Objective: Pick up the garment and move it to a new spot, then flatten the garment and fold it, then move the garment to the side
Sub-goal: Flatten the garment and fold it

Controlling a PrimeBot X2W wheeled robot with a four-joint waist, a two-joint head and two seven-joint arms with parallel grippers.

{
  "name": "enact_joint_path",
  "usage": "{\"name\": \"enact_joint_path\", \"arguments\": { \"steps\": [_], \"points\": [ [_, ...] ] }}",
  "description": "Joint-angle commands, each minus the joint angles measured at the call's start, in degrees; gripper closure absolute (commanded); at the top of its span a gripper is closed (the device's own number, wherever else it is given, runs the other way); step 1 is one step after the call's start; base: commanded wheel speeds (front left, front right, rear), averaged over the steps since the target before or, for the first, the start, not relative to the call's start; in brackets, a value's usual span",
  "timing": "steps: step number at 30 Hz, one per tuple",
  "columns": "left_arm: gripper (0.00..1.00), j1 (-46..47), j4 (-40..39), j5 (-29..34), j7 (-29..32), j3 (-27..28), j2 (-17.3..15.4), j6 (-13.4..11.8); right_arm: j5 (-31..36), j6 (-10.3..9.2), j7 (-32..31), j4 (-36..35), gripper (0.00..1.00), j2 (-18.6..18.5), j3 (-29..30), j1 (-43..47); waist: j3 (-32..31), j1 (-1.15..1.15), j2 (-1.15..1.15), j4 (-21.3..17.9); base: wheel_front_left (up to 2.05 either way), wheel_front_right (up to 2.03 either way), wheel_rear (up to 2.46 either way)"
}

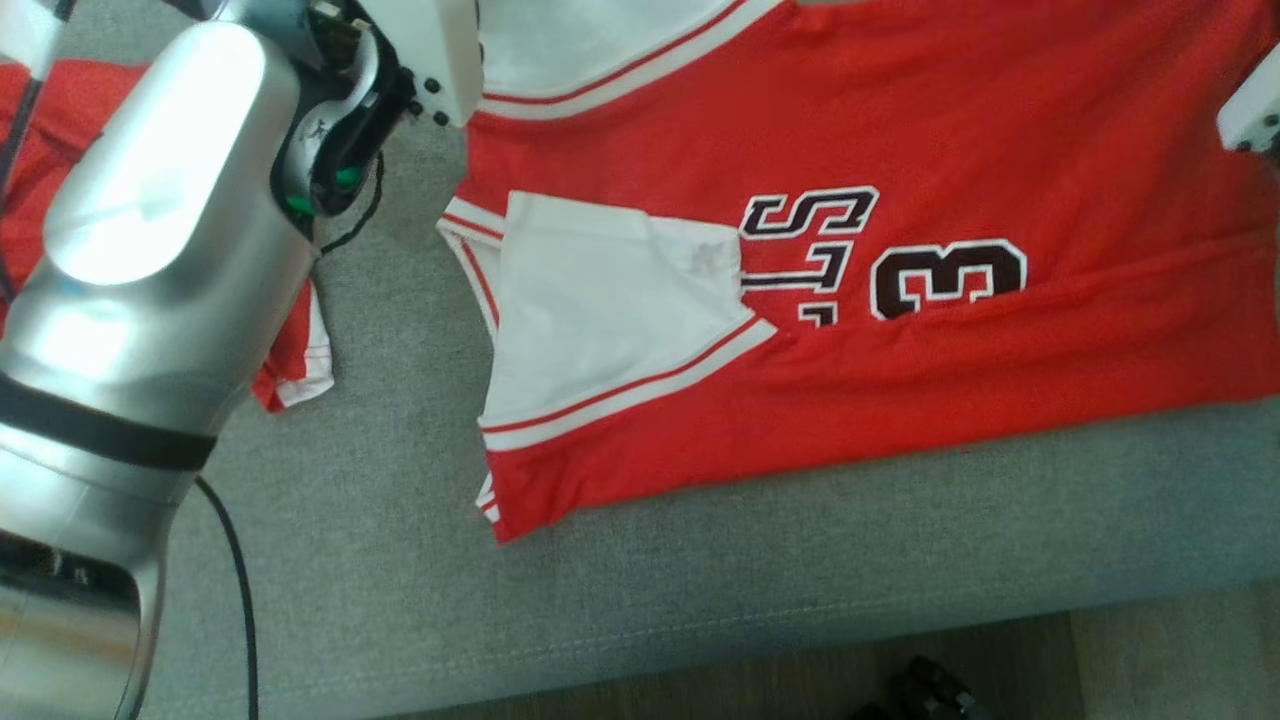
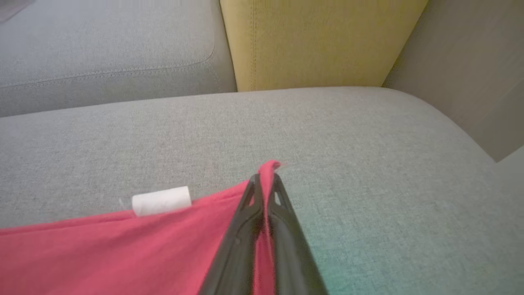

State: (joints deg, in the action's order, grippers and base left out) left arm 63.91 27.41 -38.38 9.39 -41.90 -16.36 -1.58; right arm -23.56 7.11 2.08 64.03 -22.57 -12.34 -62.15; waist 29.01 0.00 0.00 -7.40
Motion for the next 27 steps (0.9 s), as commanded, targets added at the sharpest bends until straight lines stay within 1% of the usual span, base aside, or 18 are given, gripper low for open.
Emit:
{"name": "enact_joint_path", "arguments": {
  "steps": [1,4,11,18,23,27],
  "points": [
    [1.00,3.91,-1.00,0.70,-1.13,2.43,-2.01,-0.47,0.48,0.37,1.50,-0.52,1.00,-0.35,0.21,-1.07,-0.08,0.00,0.00,-0.19,0.00,0.00,0.00],
    [1.00,4.52,0.06,0.87,-2.26,2.66,-1.73,-0.53,0.86,0.37,2.64,0.18,1.00,0.03,0.47,-1.72,-0.12,0.00,0.00,-0.38,0.00,0.00,0.00],
    [1.00,8.27,5.08,2.42,-7.79,3.42,-0.24,-1.09,1.87,0.37,8.42,1.49,1.00,1.37,1.83,-4.37,0.07,0.00,0.00,-1.16,0.00,0.00,0.00],
    [1.00,8.65,9.91,2.13,-10.69,2.68,1.76,0.66,1.17,0.37,11.27,2.20,1.00,3.35,2.89,-3.75,-0.74,0.00,0.00,-1.35,0.00,0.00,0.00],
    [1.00,6.66,10.23,2.02,-11.54,1.61,1.53,2.02,-0.35,0.37,12.13,0.91,1.00,3.53,3.19,-1.16,-2.23,0.00,0.00,-1.06,0.00,0.00,0.00],
    [1.00,3.46,8.16,1.25,-11.47,0.95,0.92,2.75,-1.32,0.37,12.33,-0.15,1.00,3.10,2.85,1.63,-4.15,0.00,0.00,-0.72,0.00,0.00,0.00]
  ]
}}
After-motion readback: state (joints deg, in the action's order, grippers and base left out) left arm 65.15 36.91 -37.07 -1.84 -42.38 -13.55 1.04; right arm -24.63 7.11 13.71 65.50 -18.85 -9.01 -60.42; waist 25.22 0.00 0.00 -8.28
